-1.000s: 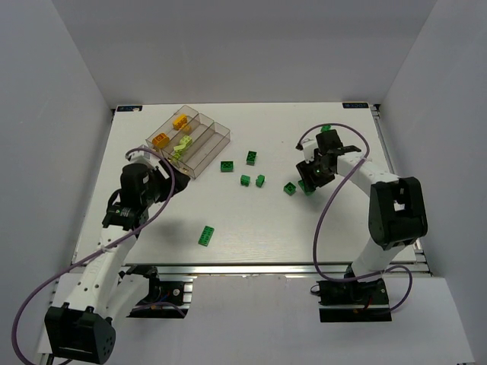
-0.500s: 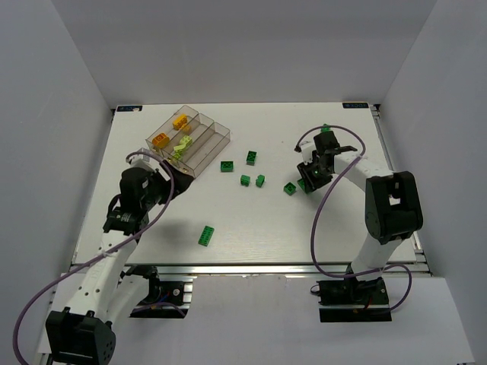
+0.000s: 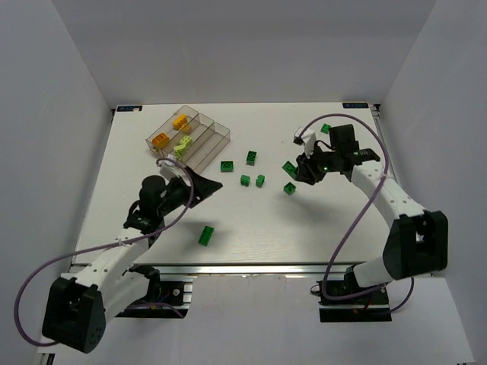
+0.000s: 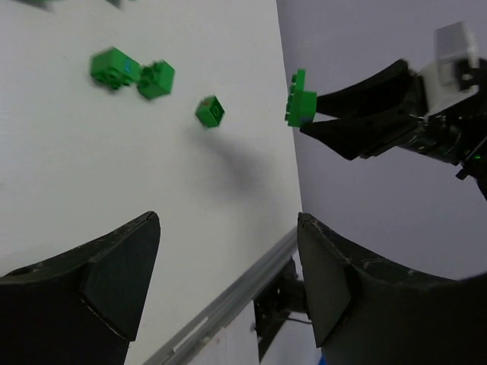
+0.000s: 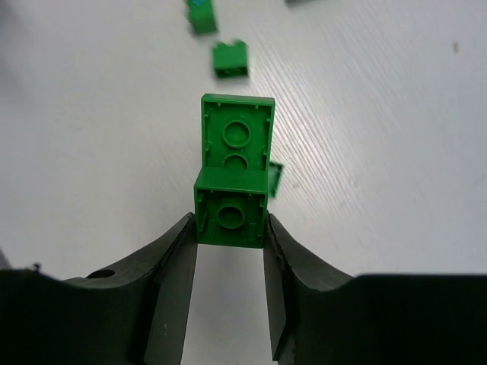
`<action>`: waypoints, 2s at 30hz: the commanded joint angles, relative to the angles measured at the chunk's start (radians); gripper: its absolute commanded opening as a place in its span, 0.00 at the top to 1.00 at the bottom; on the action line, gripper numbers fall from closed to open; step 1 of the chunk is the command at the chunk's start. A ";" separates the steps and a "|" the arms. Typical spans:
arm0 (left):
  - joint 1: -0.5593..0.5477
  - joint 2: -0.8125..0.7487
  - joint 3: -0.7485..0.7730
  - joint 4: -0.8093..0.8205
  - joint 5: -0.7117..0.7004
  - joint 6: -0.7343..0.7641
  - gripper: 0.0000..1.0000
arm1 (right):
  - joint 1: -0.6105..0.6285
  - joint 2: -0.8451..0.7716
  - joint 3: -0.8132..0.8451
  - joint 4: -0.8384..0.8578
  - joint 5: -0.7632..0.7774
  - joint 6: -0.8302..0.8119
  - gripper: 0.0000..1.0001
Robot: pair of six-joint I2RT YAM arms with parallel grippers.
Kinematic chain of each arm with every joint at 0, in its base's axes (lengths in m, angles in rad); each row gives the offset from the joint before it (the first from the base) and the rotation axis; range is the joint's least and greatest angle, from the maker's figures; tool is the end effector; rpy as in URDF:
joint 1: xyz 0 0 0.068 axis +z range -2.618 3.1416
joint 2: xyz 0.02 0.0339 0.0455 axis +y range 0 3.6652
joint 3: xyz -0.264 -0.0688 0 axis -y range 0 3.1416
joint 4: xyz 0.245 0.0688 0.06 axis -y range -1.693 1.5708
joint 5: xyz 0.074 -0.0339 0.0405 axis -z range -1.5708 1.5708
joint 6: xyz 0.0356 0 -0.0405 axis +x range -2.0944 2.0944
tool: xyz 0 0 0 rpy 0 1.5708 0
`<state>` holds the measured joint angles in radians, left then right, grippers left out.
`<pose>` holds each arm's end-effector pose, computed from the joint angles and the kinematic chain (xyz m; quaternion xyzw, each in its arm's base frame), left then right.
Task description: Sort the legos into containers by color
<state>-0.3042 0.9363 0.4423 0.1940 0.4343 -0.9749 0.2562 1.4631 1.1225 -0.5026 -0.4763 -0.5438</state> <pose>0.1951 -0.0770 0.2314 -0.1379 0.7842 -0.4850 0.3615 0.2985 0.0951 0.2718 -0.4310 0.8038 0.1686 0.3738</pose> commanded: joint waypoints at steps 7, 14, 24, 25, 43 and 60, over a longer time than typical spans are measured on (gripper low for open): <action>-0.222 0.229 0.078 0.364 0.024 -0.102 0.22 | 0.124 -0.179 -0.122 -0.036 -0.303 -0.260 1.00; -0.294 0.321 0.116 0.415 0.021 -0.110 0.20 | 0.192 -0.204 -0.138 -0.027 -0.289 -0.226 1.00; -0.355 0.412 0.167 0.368 0.001 -0.088 0.25 | 0.242 -0.202 -0.135 0.003 -0.278 -0.203 1.00; -0.361 0.424 0.170 0.367 0.000 -0.088 0.25 | 0.245 -0.202 -0.135 0.006 -0.277 -0.202 1.00; -0.411 0.510 0.291 0.174 -0.049 0.004 1.00 | 0.273 -0.210 -0.168 0.050 -0.176 -0.177 1.00; -0.149 0.510 0.674 -0.571 -0.599 0.409 1.00 | 0.273 -0.245 -0.196 0.073 -0.127 -0.157 1.00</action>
<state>-0.5072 1.4406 1.0142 -0.2127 0.0387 -0.6895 0.5243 1.2469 0.9344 -0.4618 -0.6064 -0.7124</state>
